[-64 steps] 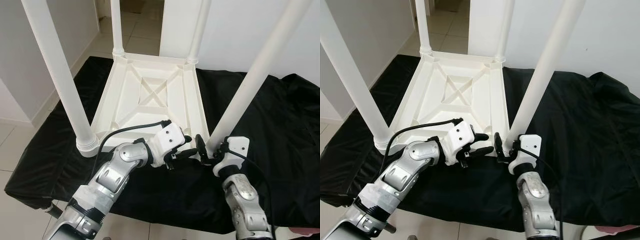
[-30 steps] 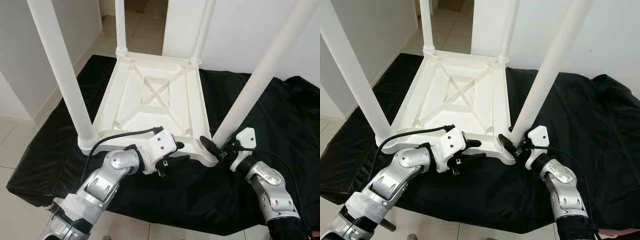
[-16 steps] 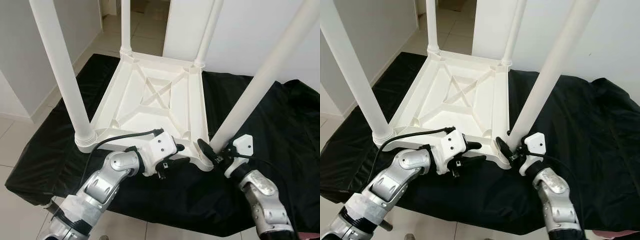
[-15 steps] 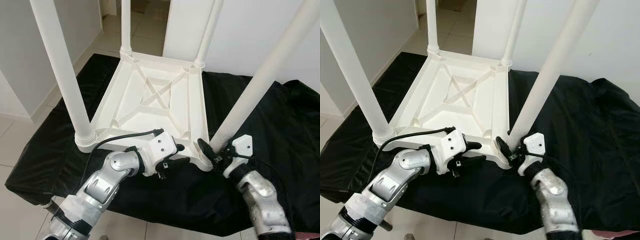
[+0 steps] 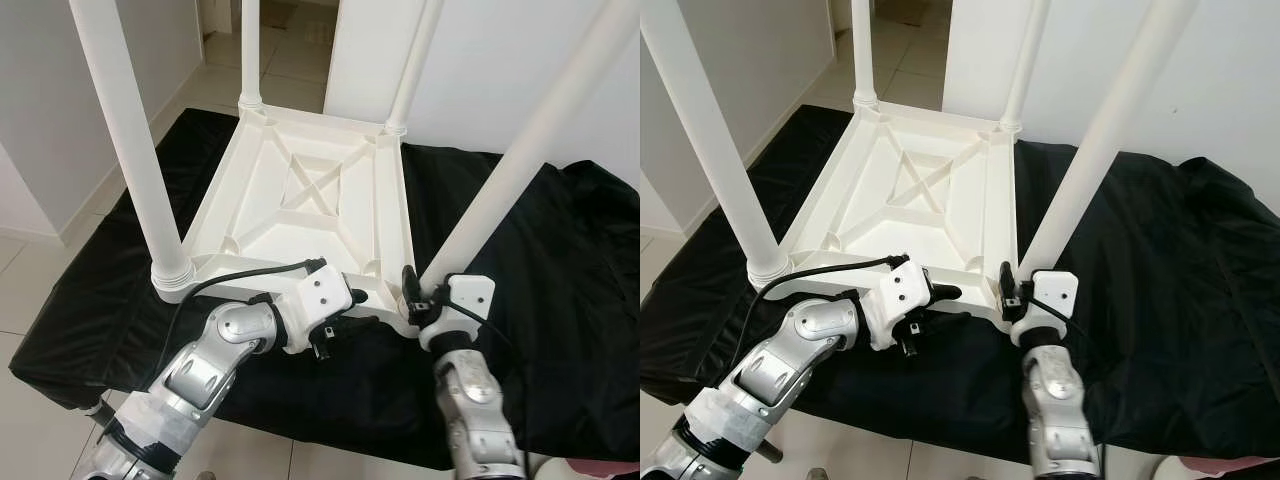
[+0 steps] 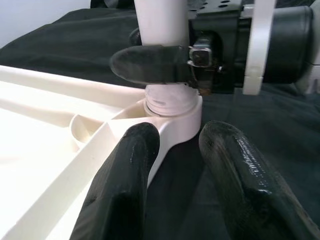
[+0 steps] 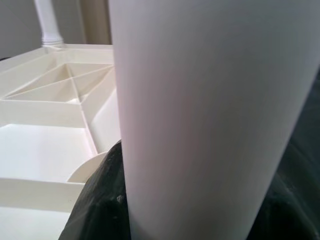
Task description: Building children table
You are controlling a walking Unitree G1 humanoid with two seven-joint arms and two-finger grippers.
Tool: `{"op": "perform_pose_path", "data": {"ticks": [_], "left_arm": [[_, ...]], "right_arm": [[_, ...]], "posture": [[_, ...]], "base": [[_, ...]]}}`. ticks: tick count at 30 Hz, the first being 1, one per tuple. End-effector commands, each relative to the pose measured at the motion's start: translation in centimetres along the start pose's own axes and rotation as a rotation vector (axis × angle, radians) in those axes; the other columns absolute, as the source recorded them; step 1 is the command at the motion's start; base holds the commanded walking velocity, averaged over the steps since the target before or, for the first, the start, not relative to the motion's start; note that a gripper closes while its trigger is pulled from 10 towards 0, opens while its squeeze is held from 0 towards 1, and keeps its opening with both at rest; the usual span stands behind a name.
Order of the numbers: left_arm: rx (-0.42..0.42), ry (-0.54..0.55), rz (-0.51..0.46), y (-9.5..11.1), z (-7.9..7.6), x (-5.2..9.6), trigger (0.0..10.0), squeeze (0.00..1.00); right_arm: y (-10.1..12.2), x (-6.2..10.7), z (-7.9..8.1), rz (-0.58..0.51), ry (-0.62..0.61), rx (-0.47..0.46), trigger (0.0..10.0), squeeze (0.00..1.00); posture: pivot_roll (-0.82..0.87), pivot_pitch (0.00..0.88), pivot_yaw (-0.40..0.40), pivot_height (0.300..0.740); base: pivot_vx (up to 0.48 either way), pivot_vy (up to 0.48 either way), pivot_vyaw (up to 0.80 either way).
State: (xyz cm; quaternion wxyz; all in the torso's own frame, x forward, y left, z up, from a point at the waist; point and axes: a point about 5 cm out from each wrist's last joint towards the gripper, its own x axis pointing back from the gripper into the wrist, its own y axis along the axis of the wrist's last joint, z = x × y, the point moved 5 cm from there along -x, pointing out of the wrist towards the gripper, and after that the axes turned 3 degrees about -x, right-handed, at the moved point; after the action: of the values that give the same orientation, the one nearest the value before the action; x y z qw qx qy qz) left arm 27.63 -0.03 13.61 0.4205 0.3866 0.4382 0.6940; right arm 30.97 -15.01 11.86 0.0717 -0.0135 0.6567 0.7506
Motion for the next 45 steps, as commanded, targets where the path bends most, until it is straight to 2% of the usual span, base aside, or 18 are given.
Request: {"op": "perform_pose_path", "data": {"ticks": [1, 3, 5, 10, 13, 14, 15, 20, 23, 28, 36, 40, 41, 44, 45], "left_arm": [[-0.001, -0.044, 0.002, 0.0, -0.7, 0.0, 10.0, 0.00], [-0.001, -0.038, 0.001, 0.1, -0.6, 0.0, 10.0, 0.00], [-0.001, -0.034, 0.000, 0.2, -0.4, 0.0, 10.0, 0.00], [0.002, -0.027, -0.002, 0.3, -0.4, 0.0, 10.0, 0.00], [0.000, -0.026, 0.003, 0.2, -0.3, 0.1, 10.0, 0.00], [-0.001, -0.024, 0.003, 0.3, -0.2, 0.1, 10.0, 0.00], [-0.005, -0.018, 0.002, 0.3, 0.0, 0.1, 10.0, 0.00], [-0.009, -0.003, -0.003, 0.6, 0.6, 0.0, 10.0, 0.00], [-0.009, 0.003, 0.010, 0.1, 0.4, 0.1, 10.0, 0.00], [0.032, 0.016, -0.030, 0.9, 0.4, -0.3, 10.0, 0.00], [0.022, 0.010, -0.026, 0.6, 0.1, -0.5, 10.0, 0.00], [0.029, 0.007, -0.039, 0.8, 0.1, -0.7, 10.0, 0.00], [0.030, 0.008, -0.040, 0.8, 0.2, -0.7, 10.0, 0.00], [0.029, 0.009, -0.039, 0.8, 0.4, -0.8, 10.0, 0.00], [0.027, 0.010, -0.037, 0.7, 0.4, -0.7, 10.0, 0.00]], "right_arm": [[-1.1, -0.2, 0.5, 0.051, -0.071, -0.057, 10.0, 0.00], [-0.9, -0.3, 1.6, 0.051, -0.050, -0.063, 10.0, 0.00], [-0.8, -0.3, 2.1, 0.048, -0.036, -0.058, 10.0, 0.00], [-0.8, -0.2, 1.7, 0.048, -0.058, -0.052, 10.0, 0.00], [-0.5, -0.1, 2.1, 0.034, -0.017, -0.064, 10.0, 0.00], [-0.5, 0.0, 2.1, 0.030, -0.010, -0.059, 10.0, 0.43], [-0.3, 0.0, 2.1, 0.017, 0.006, -0.067, 10.0, 1.00], [0.3, -0.2, 1.7, -0.008, 0.048, -0.082, 10.0, 1.00], [0.3, -0.3, 0.7, -0.009, 0.077, -0.062, 10.0, 1.00], [0.9, -0.5, -0.1, -0.037, 0.146, -0.009, 10.0, 1.00], [0.2, -0.1, -0.6, -0.011, 0.216, -0.012, 10.0, 1.00], [0.2, 0.3, -1.1, 0.011, 0.307, 0.027, 10.0, 1.00], [0.3, 0.3, -1.1, 0.016, 0.349, 0.027, 10.0, 0.51], [0.4, 0.4, -1.0, 0.018, 0.394, 0.023, 10.0, 0.51], [0.3, 0.6, -1.0, 0.043, 0.468, 0.041, 10.0, 0.00]], "posture": [[-0.01, 0.000, -0.095, 0.740], [0.00, 0.000, -0.101, 0.740], [0.00, 0.000, -0.101, 0.740], [0.00, 0.000, -0.106, 0.740], [0.00, 0.000, -0.110, 0.740], [0.00, 0.000, -0.113, 0.740], [0.00, 0.000, -0.116, 0.740], [0.00, 0.000, -0.120, 0.740], [0.00, 0.000, -0.121, 0.740], [-0.02, 0.000, -0.112, 0.740], [-0.05, 0.000, -0.100, 0.740], [-0.06, 0.000, -0.095, 0.740], [-0.06, 0.000, -0.093, 0.740], [-0.06, 0.000, -0.093, 0.740], [-0.05, 0.000, -0.090, 0.740]], "base": [[0.000, 0.000, 0.00], [0.000, 0.000, 0.00], [0.000, 0.000, 0.00], [0.000, 0.000, 0.00], [0.000, 0.000, 0.00], [0.000, 0.000, 0.00], [0.000, 0.000, 0.00], [0.000, 0.000, 0.00], [0.000, 0.000, 0.00], [0.000, 0.000, 0.00], [0.000, 0.000, 0.00], [0.000, 0.000, 0.00], [0.000, 0.000, 0.00], [0.000, 0.000, 0.00], [0.000, 0.000, 0.00]]}}
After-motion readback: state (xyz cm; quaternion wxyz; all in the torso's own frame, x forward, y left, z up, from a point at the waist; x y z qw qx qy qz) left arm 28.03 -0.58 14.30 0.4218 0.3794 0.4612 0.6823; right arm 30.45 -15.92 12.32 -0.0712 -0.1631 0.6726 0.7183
